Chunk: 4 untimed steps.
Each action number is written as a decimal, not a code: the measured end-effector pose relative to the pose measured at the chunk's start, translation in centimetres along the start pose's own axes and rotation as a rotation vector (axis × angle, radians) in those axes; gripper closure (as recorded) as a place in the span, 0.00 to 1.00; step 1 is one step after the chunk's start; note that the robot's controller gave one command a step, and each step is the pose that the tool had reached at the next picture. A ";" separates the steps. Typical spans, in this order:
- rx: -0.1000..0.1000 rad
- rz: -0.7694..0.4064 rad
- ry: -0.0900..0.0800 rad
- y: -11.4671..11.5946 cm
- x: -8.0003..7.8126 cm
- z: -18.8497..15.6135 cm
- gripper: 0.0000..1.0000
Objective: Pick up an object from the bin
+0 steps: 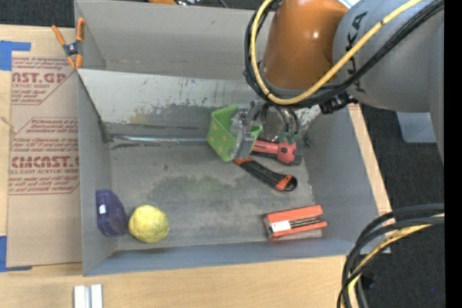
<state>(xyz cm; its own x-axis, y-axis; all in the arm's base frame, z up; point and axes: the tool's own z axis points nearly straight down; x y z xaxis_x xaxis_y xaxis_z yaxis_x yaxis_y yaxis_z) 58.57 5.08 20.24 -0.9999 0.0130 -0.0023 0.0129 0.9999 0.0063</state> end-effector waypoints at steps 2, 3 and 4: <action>-0.001 0.143 -0.003 0.5 0.8 3.8 1.00; -0.004 -0.239 -0.003 1.5 0.5 1.5 1.00; -0.003 0.006 -0.001 -0.4 1.8 1.4 1.00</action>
Offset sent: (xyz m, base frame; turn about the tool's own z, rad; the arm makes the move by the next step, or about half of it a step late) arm -0.0100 0.0011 -0.0415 0.1815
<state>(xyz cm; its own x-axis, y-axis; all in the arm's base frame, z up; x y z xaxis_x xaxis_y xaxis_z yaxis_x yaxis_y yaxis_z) 56.74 4.70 18.79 -0.9998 0.0188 -0.0035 0.0188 0.9998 0.0090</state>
